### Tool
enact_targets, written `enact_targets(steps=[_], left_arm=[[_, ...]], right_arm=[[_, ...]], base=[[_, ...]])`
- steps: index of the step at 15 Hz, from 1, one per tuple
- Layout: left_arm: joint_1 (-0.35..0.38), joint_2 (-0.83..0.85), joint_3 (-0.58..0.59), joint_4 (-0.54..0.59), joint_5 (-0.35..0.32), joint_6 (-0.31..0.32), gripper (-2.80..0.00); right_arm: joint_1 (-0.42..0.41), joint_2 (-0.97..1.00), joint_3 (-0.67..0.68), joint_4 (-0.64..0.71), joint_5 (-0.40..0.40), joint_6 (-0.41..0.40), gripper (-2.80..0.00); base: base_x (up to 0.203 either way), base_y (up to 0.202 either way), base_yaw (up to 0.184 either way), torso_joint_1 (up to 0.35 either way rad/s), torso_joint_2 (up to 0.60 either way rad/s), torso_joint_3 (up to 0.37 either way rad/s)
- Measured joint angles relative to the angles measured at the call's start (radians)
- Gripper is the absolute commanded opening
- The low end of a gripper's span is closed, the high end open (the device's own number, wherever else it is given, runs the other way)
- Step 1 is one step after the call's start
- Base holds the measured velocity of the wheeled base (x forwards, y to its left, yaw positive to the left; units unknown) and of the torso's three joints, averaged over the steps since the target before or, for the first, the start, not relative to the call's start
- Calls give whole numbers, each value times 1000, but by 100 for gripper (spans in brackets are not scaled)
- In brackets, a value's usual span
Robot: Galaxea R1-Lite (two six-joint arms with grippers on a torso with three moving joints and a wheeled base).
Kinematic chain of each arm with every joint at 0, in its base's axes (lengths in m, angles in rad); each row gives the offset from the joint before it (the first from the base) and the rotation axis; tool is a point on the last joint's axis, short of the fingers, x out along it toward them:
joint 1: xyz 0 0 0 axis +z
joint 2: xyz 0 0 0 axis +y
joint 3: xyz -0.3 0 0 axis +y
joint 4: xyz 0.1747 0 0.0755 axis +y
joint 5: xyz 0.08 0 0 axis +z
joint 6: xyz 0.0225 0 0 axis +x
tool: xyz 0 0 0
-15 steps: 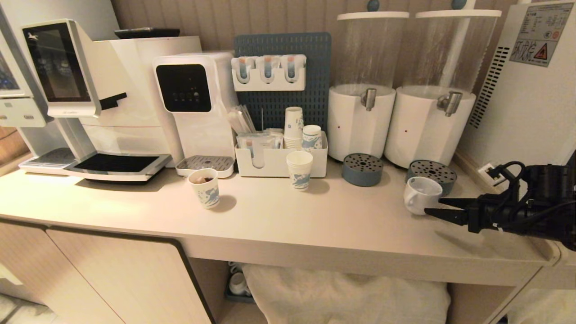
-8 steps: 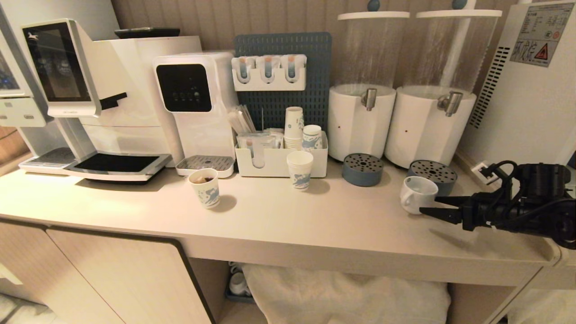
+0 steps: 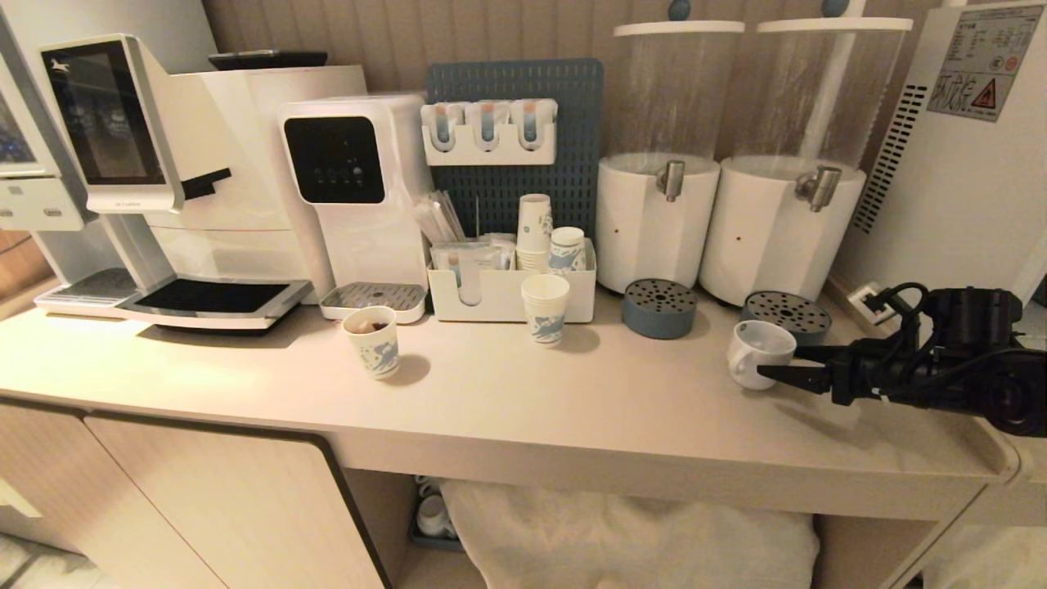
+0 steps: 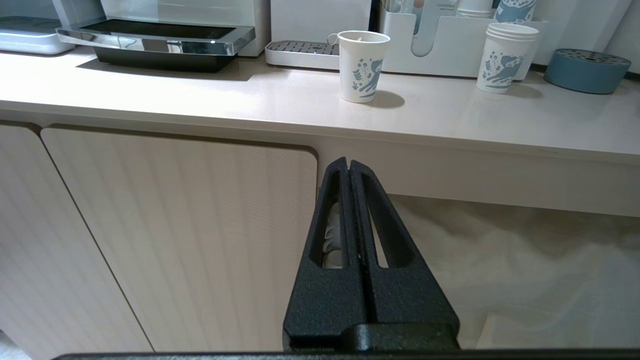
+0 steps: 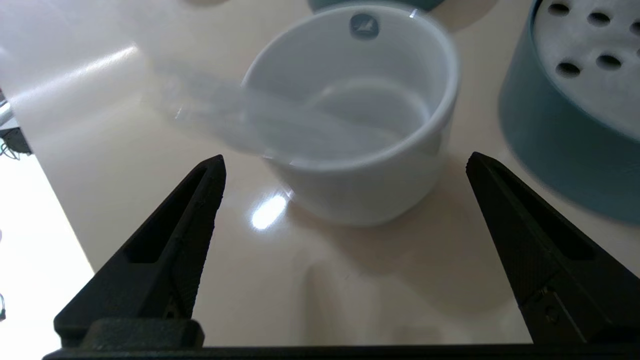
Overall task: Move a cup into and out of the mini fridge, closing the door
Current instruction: Put the ceramic cup in the freezer
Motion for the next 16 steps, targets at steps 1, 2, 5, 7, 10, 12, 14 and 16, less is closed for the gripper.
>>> enact_targets(steps=[1, 2, 5, 7, 10, 12, 14, 16], left_arm=[[1, 0, 0, 0, 0, -1, -280], [1, 0, 0, 0, 0, -2, -280], [0, 0, 0, 0, 0, -2, -280], [0, 0, 0, -2, 0, -1, -280], [1, 0, 0, -11, 0, 0, -280], [1, 0, 0, -14, 0, 0, -280], [0, 0, 0, -14, 0, 0, -280], [0, 0, 0, -15, 0, 1, -280]], right_arm=[[1, 6, -11, 6, 0, 0, 0], [3, 14, -22, 10, 0, 1, 0], [16, 35, -39, 12, -1, 3, 0], [32, 44, -50, 13, -5, 5, 0], [46, 50, -69, 20, -6, 10, 0], [49, 56, -73, 20, -6, 11, 0], [50, 63, -75, 15, -6, 11, 0], [50, 73, -80, 12, -6, 11, 0]], base=[[0, 0, 0, 0, 0, 0], [0, 0, 0, 0, 0, 0], [0, 0, 0, 0, 0, 0], [0, 0, 0, 0, 0, 0], [0, 0, 0, 0, 0, 0], [0, 0, 0, 0, 0, 0], [0, 0, 0, 0, 0, 0], [0, 0, 0, 0, 0, 0]])
